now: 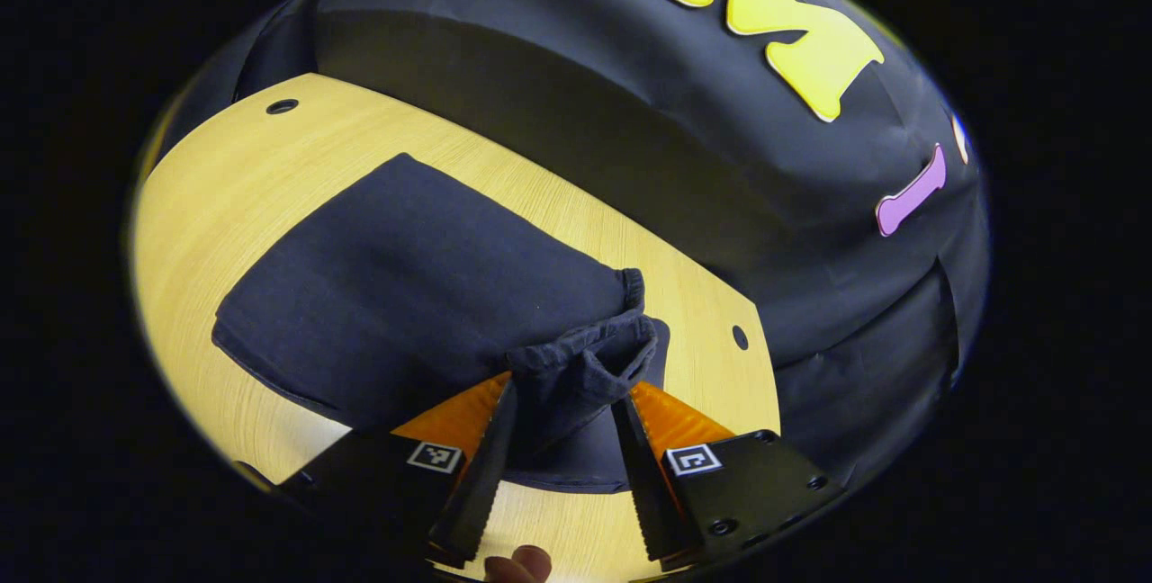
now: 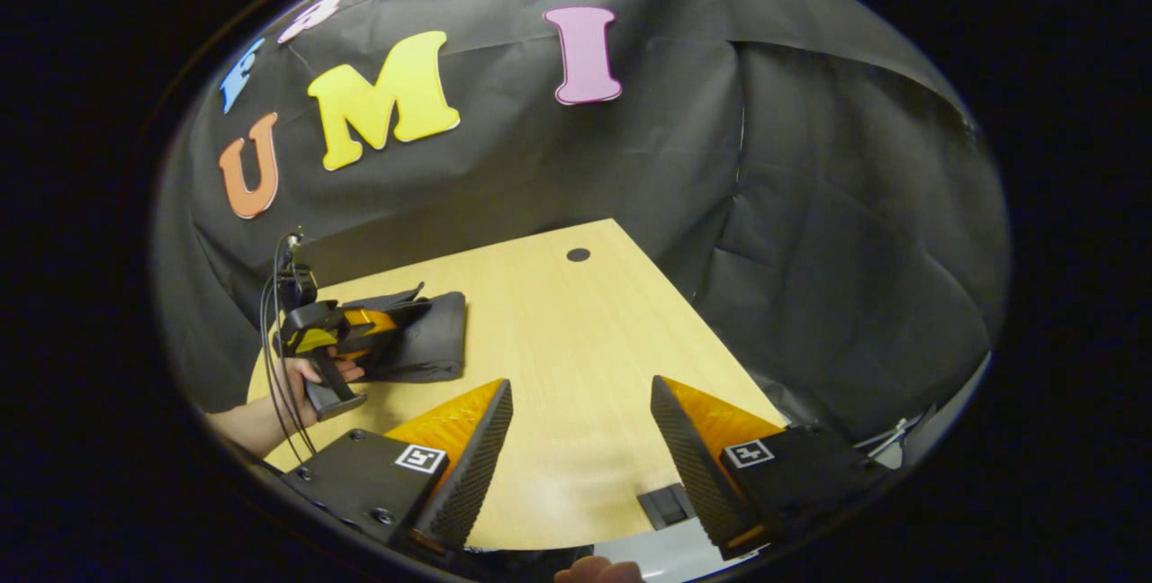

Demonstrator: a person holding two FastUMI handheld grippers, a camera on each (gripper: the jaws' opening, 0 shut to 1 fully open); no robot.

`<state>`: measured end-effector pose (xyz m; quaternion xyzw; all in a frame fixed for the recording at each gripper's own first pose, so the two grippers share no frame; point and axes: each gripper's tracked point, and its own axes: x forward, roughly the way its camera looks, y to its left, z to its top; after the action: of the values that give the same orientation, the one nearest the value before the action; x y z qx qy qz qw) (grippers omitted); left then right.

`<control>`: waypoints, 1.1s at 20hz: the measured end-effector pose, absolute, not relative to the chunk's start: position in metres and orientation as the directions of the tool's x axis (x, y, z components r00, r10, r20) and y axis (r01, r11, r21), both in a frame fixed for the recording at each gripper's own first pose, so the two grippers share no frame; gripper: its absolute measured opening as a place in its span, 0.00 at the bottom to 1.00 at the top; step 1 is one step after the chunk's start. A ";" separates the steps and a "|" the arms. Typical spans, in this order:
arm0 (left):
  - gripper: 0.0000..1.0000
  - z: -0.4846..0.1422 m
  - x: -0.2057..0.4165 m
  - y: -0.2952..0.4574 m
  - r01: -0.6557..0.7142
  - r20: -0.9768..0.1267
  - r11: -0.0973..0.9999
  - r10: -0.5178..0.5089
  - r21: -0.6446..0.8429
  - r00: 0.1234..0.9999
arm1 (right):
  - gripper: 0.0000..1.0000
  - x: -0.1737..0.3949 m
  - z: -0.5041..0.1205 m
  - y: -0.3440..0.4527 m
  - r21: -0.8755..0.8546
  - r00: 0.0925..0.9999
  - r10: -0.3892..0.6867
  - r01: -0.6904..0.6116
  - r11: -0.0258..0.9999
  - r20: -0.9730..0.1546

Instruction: Grasp the waist and the cuffs of the jeans and fold them to make the two legs overlap; first hold the waist and fold one-third of the jeans toward the cuffs, then hold the cuffs and fold the remaining one-third in the same direction to finish folding.

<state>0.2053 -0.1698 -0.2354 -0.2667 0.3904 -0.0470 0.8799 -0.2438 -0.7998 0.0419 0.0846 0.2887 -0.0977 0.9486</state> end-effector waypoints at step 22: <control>0.98 0.128 0.120 -0.031 0.061 -0.060 0.996 -0.065 -0.064 0.996 | 0.94 -0.144 0.228 -0.602 -0.009 0.992 0.108 -0.109 0.994 -0.066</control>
<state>0.1195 -0.0315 0.1282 -0.0312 0.0312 -0.0318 0.9985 -0.1441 -0.6017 0.2276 -0.0062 0.0329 0.0544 0.9980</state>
